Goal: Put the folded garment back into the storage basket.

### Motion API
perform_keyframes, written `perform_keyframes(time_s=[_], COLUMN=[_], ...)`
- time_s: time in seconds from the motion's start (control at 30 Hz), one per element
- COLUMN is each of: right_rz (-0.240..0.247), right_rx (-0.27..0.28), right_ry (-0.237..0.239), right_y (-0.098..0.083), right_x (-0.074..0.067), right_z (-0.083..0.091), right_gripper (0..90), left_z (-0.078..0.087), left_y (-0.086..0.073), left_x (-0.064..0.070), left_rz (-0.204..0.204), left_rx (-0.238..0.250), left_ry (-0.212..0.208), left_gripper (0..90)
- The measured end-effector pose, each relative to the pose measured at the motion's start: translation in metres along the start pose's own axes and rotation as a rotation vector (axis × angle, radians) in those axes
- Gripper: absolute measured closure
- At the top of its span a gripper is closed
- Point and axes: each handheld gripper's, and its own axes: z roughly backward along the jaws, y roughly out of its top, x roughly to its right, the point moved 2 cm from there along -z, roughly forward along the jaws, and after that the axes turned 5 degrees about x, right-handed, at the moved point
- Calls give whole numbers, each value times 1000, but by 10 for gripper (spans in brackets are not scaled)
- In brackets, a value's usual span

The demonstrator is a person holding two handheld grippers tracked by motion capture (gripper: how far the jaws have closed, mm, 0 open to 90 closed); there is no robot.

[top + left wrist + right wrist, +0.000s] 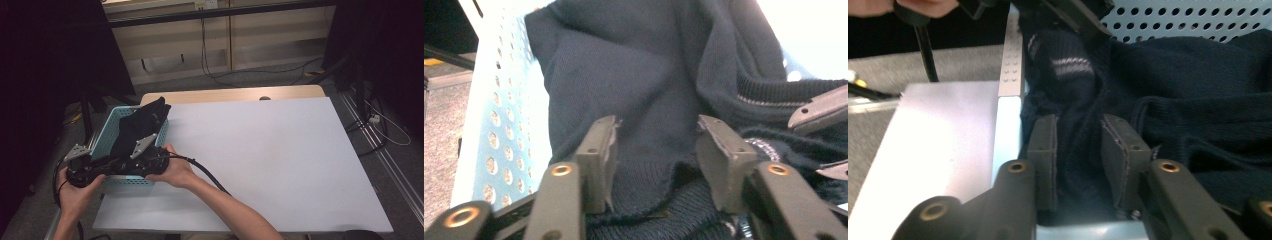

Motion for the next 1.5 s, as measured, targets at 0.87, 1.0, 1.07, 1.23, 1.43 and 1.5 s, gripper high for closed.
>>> perform_keyframes(time_s=[0.87, 1.0, 1.07, 1.23, 1.43, 1.5], right_rz=[-106, -128, -132, -147, -160, -155], right_rx=[126, 127, 125, 118, 118, 112], right_ry=[-169, -201, -221, -274, -300, -308], right_y=[-38, -51, -57, -69, -77, -80], right_x=[17, 20, 22, 27, 26, 25], right_z=[110, 128, 137, 157, 175, 180], right_gripper=[277, 252, 251, 220, 194, 194], left_z=[1, -11, -17, -31, -42, -47], left_y=[26, 33, 37, 45, 62, 66], left_x=[77, 89, 95, 99, 98, 99], left_rz=[-63, -100, -127, -112, -131, -135], left_rx=[110, 110, 113, 108, 114, 109], left_ry=[-59, -75, -79, -98, -84, -78], left_gripper=[198, 183, 181, 178, 171, 171])
